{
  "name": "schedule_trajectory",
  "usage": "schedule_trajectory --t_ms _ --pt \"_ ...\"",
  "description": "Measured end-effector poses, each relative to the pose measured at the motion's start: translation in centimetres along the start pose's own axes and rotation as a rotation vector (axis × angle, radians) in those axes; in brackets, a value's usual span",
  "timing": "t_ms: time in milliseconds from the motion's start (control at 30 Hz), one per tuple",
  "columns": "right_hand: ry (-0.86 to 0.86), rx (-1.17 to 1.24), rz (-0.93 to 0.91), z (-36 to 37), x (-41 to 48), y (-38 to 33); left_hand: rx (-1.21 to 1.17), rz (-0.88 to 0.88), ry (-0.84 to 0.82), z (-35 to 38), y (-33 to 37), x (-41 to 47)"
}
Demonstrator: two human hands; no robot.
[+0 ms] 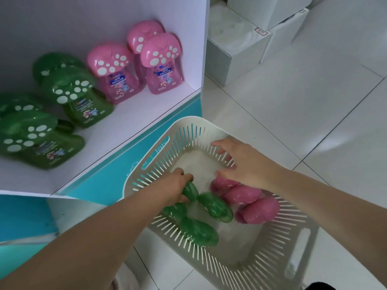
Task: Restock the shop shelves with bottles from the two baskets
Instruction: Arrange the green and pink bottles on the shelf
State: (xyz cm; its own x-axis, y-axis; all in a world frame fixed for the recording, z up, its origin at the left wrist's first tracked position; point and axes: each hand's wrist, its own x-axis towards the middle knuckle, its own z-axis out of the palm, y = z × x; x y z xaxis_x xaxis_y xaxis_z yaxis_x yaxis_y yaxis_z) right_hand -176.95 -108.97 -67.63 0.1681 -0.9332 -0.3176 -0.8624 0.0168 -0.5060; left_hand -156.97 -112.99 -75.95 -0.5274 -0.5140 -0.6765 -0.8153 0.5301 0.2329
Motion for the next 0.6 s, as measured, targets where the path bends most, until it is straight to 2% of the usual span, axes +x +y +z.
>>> schedule_trajectory --t_ms 200,333,467,600 --pt "-0.032 -0.028 -0.02 -0.2 0.1 -0.7 -0.102 0.012 0.073 -2.4 0.9 -1.7" --pt "-0.022 0.014 -0.029 -1.0 0.4 -1.7 -0.147 0.05 0.193 -5.9 1.5 -3.9" --pt "-0.042 0.039 -0.045 -1.5 0.5 -3.6 -0.291 0.055 0.315 -9.2 1.2 -6.8" --pt "-0.01 0.28 -0.069 -2.1 1.0 -6.6 -0.282 0.008 0.375 -11.6 0.2 -9.6"
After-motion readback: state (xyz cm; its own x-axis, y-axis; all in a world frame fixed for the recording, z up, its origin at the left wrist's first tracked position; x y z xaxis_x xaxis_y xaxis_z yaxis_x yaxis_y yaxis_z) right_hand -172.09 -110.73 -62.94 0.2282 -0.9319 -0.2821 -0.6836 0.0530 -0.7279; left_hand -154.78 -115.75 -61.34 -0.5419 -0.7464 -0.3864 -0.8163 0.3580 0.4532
